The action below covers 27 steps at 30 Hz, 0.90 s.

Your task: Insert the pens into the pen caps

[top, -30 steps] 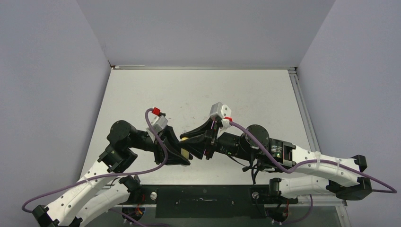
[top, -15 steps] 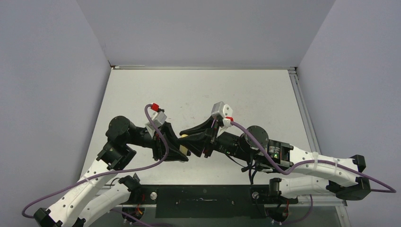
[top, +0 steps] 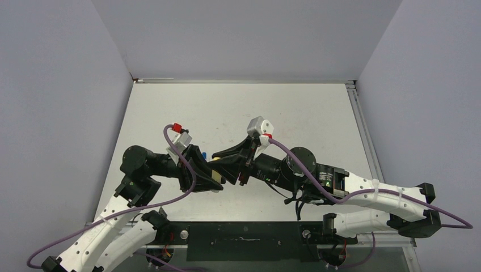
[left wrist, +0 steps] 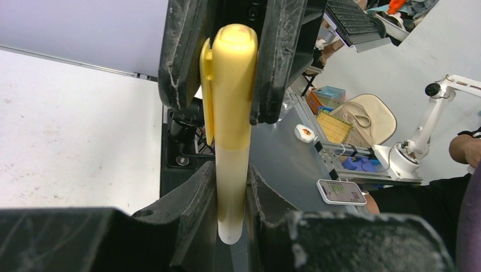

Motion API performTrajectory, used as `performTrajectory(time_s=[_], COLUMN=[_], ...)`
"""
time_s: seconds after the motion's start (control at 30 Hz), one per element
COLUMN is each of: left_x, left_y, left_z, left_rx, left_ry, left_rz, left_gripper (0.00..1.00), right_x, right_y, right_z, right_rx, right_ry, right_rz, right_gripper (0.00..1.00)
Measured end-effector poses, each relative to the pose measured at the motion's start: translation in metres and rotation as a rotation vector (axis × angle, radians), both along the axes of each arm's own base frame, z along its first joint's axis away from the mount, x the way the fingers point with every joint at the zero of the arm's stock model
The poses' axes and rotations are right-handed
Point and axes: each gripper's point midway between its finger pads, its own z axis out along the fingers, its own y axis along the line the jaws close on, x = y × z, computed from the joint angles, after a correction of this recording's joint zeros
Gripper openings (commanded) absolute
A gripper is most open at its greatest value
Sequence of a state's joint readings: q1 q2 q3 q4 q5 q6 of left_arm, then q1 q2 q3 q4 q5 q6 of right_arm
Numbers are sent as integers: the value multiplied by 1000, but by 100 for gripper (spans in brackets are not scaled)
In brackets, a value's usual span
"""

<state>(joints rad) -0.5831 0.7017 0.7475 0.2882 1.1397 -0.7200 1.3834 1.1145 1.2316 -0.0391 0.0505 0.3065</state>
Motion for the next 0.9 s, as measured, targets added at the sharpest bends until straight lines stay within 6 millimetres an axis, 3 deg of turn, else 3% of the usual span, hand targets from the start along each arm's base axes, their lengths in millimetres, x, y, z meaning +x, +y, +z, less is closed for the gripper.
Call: performTrajectory(time_s=[0.27,0.43,0.67,0.8,0.9], left_x=[0,4,15,25,33], left_y=[5,7,7,8,9], left_z=[-9,-15,-33,-43,-48], left_rx=[-8,-12,11,33,46], left_ry=[13,11,59,91,106], left_rz=[56,96,174,236,284], left_gripper=[0,0,0,0,0], right_x=[2,6,15,18,21], right_y=[10,13,20,15,10], right_z=[-6,-6,-38,-42,-41], right_rx=[-51,-78,-207,-230,-231], right_ry=[11,15,18,16,14], right_rz=[-19,-45,-107,-145,-179], right_gripper=[19,31,54,63,65])
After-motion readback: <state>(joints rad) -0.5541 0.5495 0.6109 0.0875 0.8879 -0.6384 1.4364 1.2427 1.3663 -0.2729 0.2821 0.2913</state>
